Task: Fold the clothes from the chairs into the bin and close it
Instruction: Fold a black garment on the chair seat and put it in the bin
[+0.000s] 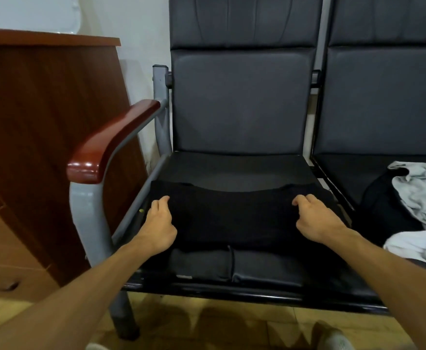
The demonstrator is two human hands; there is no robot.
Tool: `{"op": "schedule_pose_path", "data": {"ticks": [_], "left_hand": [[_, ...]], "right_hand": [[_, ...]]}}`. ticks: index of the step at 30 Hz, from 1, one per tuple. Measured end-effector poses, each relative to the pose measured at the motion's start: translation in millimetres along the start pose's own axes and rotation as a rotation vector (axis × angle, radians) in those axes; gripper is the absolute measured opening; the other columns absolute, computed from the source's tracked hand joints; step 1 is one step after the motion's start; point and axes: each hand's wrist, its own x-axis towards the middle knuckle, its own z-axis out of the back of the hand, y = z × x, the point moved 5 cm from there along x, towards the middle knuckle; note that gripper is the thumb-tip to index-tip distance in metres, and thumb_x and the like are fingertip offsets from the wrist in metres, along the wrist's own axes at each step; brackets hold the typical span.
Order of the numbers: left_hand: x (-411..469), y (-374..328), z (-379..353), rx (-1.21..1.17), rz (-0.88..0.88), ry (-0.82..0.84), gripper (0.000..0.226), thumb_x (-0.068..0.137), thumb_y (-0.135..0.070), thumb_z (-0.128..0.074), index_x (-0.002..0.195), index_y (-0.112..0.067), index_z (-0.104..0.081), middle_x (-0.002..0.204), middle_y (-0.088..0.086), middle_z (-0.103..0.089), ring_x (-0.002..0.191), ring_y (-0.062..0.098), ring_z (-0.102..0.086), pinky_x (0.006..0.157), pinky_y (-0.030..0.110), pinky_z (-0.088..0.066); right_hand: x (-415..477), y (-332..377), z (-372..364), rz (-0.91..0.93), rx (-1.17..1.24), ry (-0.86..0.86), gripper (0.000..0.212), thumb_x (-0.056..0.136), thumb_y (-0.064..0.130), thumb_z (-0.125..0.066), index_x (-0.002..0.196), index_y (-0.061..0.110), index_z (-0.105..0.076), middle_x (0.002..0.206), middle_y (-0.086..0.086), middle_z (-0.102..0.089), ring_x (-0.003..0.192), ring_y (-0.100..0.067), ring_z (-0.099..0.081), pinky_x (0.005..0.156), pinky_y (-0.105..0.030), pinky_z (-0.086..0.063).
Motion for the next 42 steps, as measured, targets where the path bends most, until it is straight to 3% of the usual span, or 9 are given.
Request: {"op": "schedule_pose_path", "data": {"ticks": [8,14,18,26,32,34,37,39,42], "left_hand": [[-1.4,14.9,-10.6,0.526,-0.138,0.206,0.054,0.105,-0.025,-0.028,0.155,-0.013,-0.011,0.162,0.005,-0.007,0.149,0.020,-0.004,0.120,0.033,-0.004],[1.1,13.9,-5.7,0.495,-0.132,0.201,0.055,0.101,-0.020,-0.034,0.154,-0.017,-0.018,0.161,0.002,-0.011,0.149,0.019,-0.007,0.121,0.032,-0.004],[1.1,2.2,-8.8,0.446,-0.057,0.209,0.054,0.102,-0.046,-0.030,0.151,-0.024,-0.028,0.160,0.002,-0.015,0.148,0.020,-0.010,0.121,0.036,-0.006],[-18.7,-2.4,-13.6,0.498,-0.007,0.482,0.072,0.095,-0.064,-0.032,0.155,-0.031,-0.007,0.163,-0.003,0.008,0.148,0.018,0.013,0.118,0.037,0.008],[-42.7,-1.1,0.0,0.418,-0.045,0.676,0.080,0.091,-0.069,-0.036,0.155,-0.031,-0.006,0.162,-0.006,0.000,0.149,0.021,0.004,0.120,0.044,-0.004],[-41.9,-0.7,7.6,0.276,-0.048,0.573,0.065,0.096,-0.063,-0.032,0.151,-0.030,-0.026,0.155,-0.002,-0.025,0.147,0.022,-0.015,0.119,0.043,-0.014],[-31.4,5.8,29.1,0.163,-0.056,0.170,0.035,0.102,-0.034,-0.042,0.132,-0.022,-0.054,0.128,0.000,-0.050,0.122,0.018,-0.049,0.106,0.032,-0.038],[-25.5,19.1,39.6,0.226,0.015,-0.061,0.033,0.098,-0.027,-0.051,0.129,-0.017,-0.053,0.129,0.006,-0.049,0.117,0.021,-0.051,0.102,0.037,-0.043],[-23.8,39.0,40.8,0.320,0.221,-0.104,0.063,0.091,-0.047,-0.059,0.134,-0.005,-0.038,0.134,0.014,-0.036,0.125,0.030,-0.043,0.105,0.041,-0.041]], "right_hand": [[-8.5,-37.1,-29.9,0.137,-0.179,0.172,0.053,0.105,0.029,-0.027,0.155,0.016,-0.011,0.162,0.001,-0.006,0.150,-0.016,-0.001,0.120,-0.032,-0.003],[-3.4,-32.3,-21.1,0.102,-0.198,0.132,0.051,0.102,0.024,-0.035,0.151,0.017,-0.026,0.158,-0.001,-0.020,0.147,-0.018,-0.017,0.120,-0.036,-0.010],[1.2,2.6,-9.5,0.090,-0.084,0.043,0.043,0.102,0.038,-0.036,0.140,0.021,-0.044,0.148,-0.001,-0.038,0.136,-0.019,-0.036,0.116,-0.042,-0.020],[-5.4,72.2,-34.7,0.131,0.031,0.473,0.084,0.091,0.069,-0.036,0.155,0.022,-0.011,0.163,0.000,-0.002,0.150,-0.022,0.001,0.121,-0.046,-0.006],[-14.3,73.2,-28.3,0.123,-0.129,0.725,0.097,0.080,0.072,-0.055,0.155,0.023,-0.015,0.162,-0.002,-0.010,0.148,-0.029,-0.013,0.119,-0.046,-0.018],[-18.2,78.6,-23.9,0.131,-0.161,0.742,0.096,0.080,0.071,-0.056,0.154,0.021,-0.021,0.161,-0.003,-0.015,0.147,-0.029,-0.018,0.118,-0.046,-0.022],[-18.8,82.6,-22.2,0.109,-0.120,0.726,0.097,0.077,0.078,-0.051,0.151,0.018,-0.031,0.159,-0.004,-0.024,0.144,-0.028,-0.026,0.116,-0.045,-0.027],[-17.9,84.0,-19.8,0.086,-0.059,0.671,0.097,0.077,0.082,-0.044,0.147,0.017,-0.037,0.157,-0.004,-0.029,0.142,-0.027,-0.031,0.114,-0.043,-0.030],[-12.1,84.9,-14.5,0.035,0.062,0.469,0.079,0.090,0.071,-0.036,0.139,0.010,-0.048,0.150,-0.007,-0.041,0.133,-0.026,-0.043,0.108,-0.038,-0.038]]}}
